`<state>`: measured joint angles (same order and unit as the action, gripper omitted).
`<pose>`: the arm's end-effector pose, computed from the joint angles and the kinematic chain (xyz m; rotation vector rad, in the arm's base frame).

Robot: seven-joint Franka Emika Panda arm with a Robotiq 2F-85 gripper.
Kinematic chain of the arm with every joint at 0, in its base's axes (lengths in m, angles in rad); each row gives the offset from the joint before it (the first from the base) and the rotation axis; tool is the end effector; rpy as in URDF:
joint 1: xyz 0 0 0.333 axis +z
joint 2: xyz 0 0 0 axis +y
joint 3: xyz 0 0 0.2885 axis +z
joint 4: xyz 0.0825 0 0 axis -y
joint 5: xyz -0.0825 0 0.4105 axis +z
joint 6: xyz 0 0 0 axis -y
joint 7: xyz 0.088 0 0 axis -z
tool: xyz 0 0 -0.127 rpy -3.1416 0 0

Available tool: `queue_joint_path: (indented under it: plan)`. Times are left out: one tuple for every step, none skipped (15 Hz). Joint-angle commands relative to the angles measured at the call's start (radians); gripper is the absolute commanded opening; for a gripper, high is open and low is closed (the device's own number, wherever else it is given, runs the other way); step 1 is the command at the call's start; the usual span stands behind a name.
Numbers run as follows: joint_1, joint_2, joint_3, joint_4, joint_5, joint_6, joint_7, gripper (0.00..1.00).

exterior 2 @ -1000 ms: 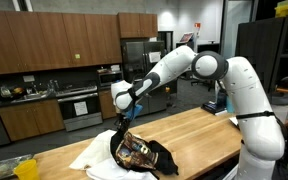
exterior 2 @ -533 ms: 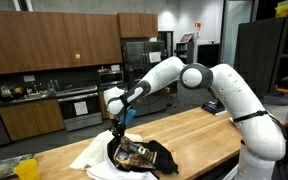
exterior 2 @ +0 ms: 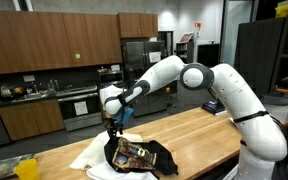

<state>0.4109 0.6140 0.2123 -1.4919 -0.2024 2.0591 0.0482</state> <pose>0.5967 0.3890 0.2596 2.9246 0.9646 -0.0172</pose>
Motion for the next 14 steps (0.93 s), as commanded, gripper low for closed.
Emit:
queue_joint_path:
  plan:
    - [0.042, -0.141, -0.021, -0.049, -0.047, 0.008, 0.094, 0.98]
    - [0.038, -0.162, -0.011, -0.047, -0.024, 0.002, 0.114, 1.00]
    - [0.044, -0.191, -0.012, -0.045, -0.026, -0.029, 0.128, 1.00]
    - [0.040, -0.224, -0.004, -0.059, -0.020, -0.029, 0.129, 1.00]
    - [0.027, -0.258, 0.006, -0.083, -0.001, -0.017, 0.119, 1.00]
    - [0.015, -0.282, 0.013, -0.101, 0.018, -0.014, 0.108, 1.00]
    - [-0.006, -0.314, 0.022, -0.138, 0.058, -0.007, 0.095, 1.00]
    - [-0.028, -0.352, 0.026, -0.192, 0.100, -0.004, 0.078, 1.00]
    - [-0.036, -0.379, 0.022, -0.233, 0.113, -0.016, 0.080, 1.00]
    - [-0.061, -0.402, 0.029, -0.283, 0.169, -0.037, 0.051, 1.00]
    - [-0.079, -0.433, 0.027, -0.336, 0.204, -0.064, 0.041, 1.00]
    - [-0.098, -0.476, 0.021, -0.399, 0.217, -0.088, 0.018, 1.00]
    - [-0.102, -0.514, 0.006, -0.453, 0.162, -0.120, 0.024, 1.00]
    - [-0.120, -0.550, 0.003, -0.498, 0.150, -0.152, -0.002, 1.00]
